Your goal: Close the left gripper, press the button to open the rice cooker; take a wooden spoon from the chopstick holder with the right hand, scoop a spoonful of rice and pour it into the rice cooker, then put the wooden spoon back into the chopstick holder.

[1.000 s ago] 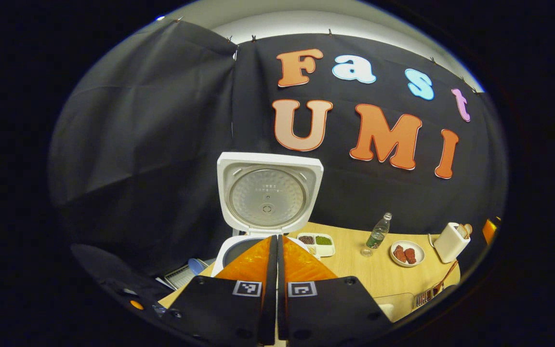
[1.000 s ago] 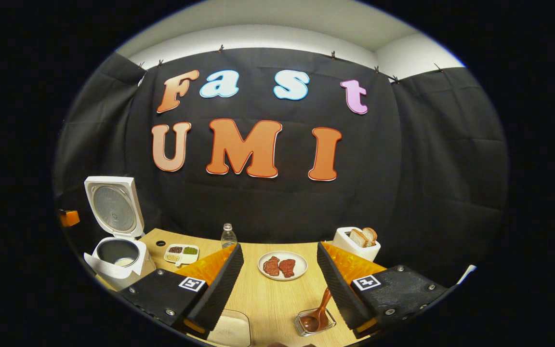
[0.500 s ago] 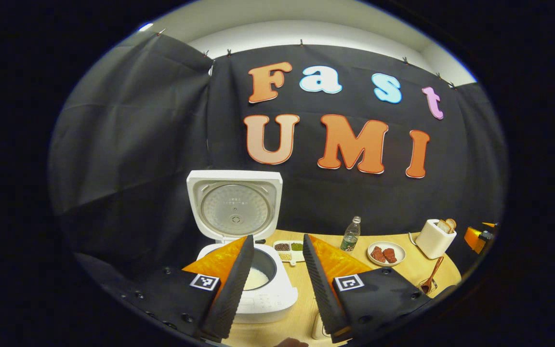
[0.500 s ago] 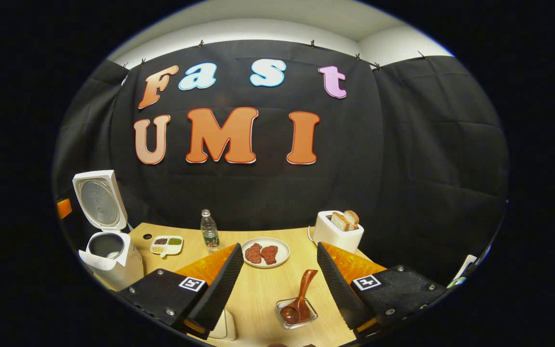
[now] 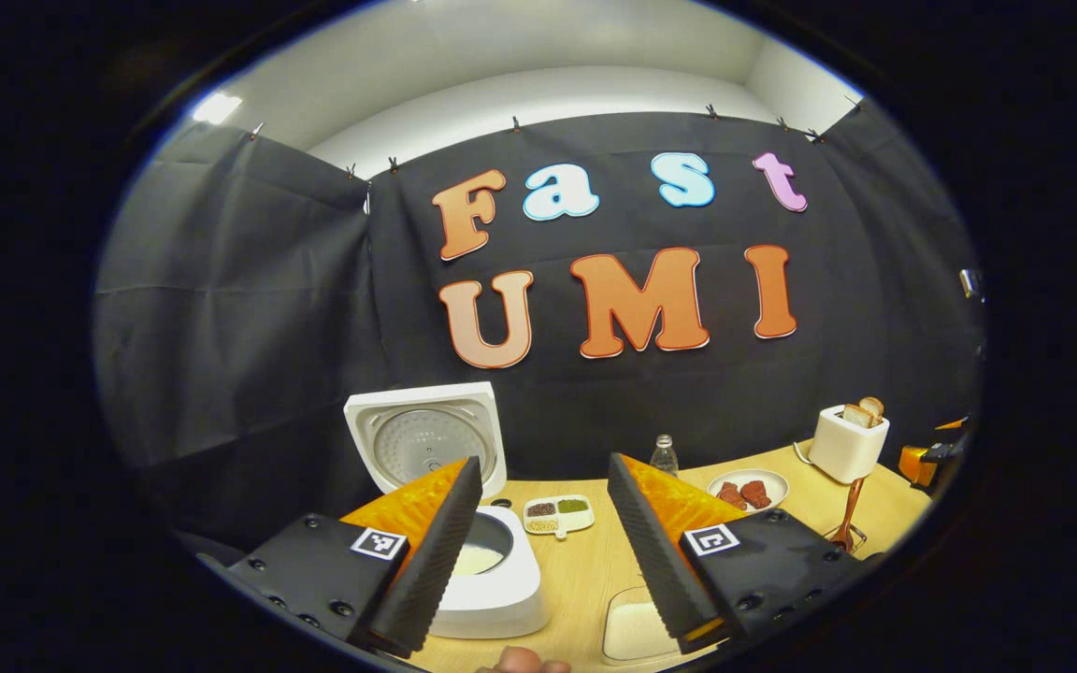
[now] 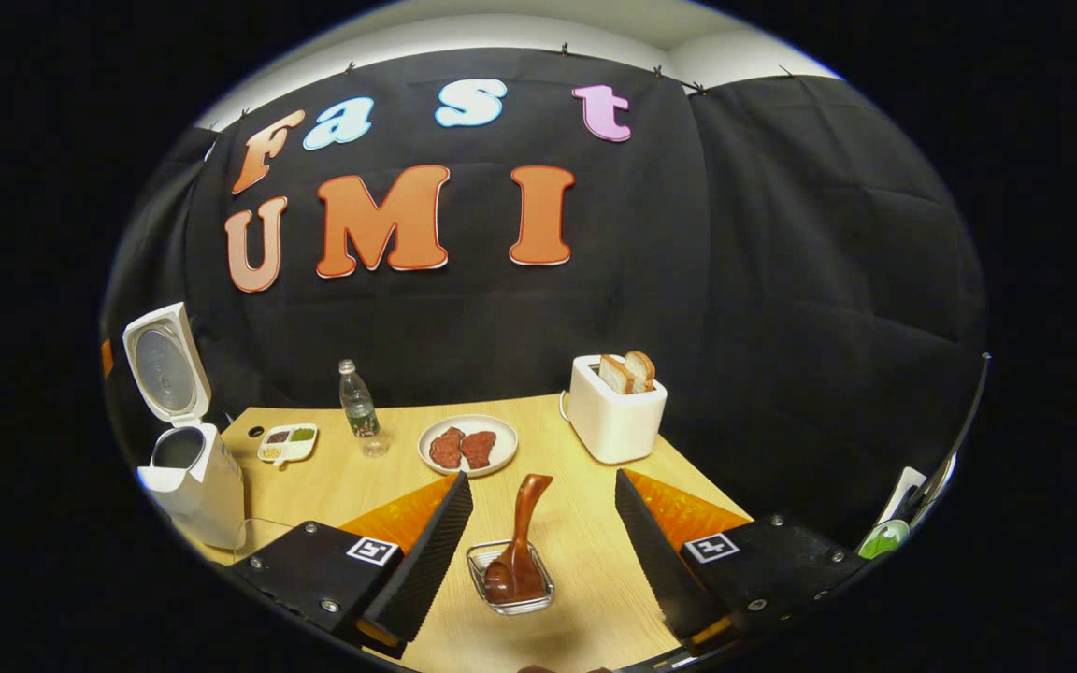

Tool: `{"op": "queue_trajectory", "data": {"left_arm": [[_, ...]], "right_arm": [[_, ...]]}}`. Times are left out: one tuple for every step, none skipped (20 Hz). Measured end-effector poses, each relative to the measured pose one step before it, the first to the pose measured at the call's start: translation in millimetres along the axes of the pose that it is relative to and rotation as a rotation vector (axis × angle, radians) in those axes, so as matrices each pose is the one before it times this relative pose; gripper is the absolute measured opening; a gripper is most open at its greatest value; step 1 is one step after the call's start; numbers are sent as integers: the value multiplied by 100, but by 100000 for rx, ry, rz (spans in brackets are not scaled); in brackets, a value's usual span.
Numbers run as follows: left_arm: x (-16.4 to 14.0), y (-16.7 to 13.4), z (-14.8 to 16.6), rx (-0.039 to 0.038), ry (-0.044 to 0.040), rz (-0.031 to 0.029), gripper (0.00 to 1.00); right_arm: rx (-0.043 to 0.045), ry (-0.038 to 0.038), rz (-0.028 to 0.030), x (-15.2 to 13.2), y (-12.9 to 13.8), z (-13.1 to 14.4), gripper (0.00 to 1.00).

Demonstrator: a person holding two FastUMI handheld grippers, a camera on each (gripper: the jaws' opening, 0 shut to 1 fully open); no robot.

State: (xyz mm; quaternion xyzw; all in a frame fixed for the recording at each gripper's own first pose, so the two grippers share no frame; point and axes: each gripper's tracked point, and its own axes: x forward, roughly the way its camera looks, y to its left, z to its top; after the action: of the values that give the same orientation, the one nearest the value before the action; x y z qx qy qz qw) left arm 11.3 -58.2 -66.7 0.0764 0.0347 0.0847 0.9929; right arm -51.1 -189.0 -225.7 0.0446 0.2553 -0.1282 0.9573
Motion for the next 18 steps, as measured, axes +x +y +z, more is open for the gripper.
{"op": "queue_trajectory", "data": {"left_arm": [[-183,-697,78,-1019,-261,-718,94],[-278,-648,-34,-880,74,-566,89],[-142,-474,50,-172,234,-93,92],[-267,-286,-60,-78,316,-82,95],[-436,-479,-216,5,460,58,98],[-450,-206,24,263,117,425,94],[-414,43,-42,597,11,835,89],[-442,55,86,793,-42,1244,89],[-306,155,-95,913,611,1127,94],[-368,-89,-133,485,940,445,89],[-284,176,-107,55,478,1304,89],[-264,347,42,200,344,1406,94],[-245,492,-25,370,376,1777,94],[-321,654,47,498,264,2078,94],[-367,482,-185,218,436,1869,94],[-173,534,-4,-32,307,1897,94],[-142,548,-103,-82,504,1602,98],[-57,444,-159,-101,639,1350,89]], "right_arm": [[-25,2408,166,589,-676,-980,95],[131,3098,979,481,-355,-1099,95],[345,3479,2001,543,-84,-994,95],[786,3268,2163,484,57,-782,95],[1056,2492,2940,727,355,-463,95],[1244,1258,2583,794,389,-205,95],[478,1794,2798,973,376,-100,95],[257,2292,2445,980,377,-322,95],[14,2784,2053,910,223,-345,95],[198,2469,1474,1134,211,-165,94],[-211,2512,1135,1186,60,-208,94],[-438,2412,773,1179,49,-140,94],[-438,2886,608,1035,-76,-343,94],[-51,2305,656,839,23,-183,94],[-40,1132,448,677,26,49,93],[329,1093,209,691,-15,129,90],[800,771,355,654,-36,19,88],[1129,1229,177,617,-7,11,84]]}}
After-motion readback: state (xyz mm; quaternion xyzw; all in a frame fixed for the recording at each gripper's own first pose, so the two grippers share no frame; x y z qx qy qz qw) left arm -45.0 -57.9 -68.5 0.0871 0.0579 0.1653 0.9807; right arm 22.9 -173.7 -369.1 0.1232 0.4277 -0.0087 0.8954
